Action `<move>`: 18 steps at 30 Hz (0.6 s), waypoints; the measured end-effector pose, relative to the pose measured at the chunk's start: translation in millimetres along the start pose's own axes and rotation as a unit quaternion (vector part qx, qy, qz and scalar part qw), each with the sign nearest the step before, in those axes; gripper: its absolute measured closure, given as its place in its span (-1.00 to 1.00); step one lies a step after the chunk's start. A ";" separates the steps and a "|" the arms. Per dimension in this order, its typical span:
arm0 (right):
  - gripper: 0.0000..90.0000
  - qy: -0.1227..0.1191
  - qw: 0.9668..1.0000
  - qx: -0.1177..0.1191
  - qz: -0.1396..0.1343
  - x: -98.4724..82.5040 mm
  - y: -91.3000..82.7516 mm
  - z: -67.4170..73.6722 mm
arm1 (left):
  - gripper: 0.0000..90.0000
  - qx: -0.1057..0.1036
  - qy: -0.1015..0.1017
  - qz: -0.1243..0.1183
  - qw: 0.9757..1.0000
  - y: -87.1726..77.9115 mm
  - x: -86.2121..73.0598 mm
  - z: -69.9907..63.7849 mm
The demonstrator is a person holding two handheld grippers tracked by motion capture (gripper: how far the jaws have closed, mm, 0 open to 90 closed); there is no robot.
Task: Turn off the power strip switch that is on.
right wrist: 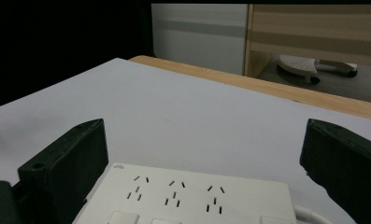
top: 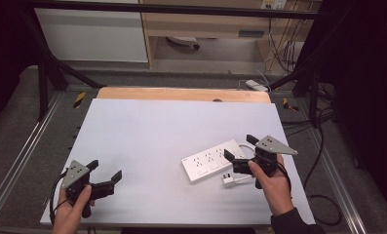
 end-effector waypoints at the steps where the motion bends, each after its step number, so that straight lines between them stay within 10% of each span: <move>1: -0.96 0.000 1.000 -0.001 -0.002 0.1 -1.4 -1.2 | -0.90 0.000 0.001 0.000 1.000 0.1 -0.1 -0.1; 18: -0.90 0.018 0.999 -0.033 -0.015 -6.9 -33.4 -33.1 | -0.90 -0.004 0.003 0.002 1.000 0.6 -0.4 -1.6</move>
Point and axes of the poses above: each handheld gripper's, and its own axes: y roughly forward along the jaws, x roughly out of its top, z roughly to its left, the point moved 9 cm from there along y, roughly forward along the jaws, and after that the axes turned 3 degrees about z, right-handed, at the moved point
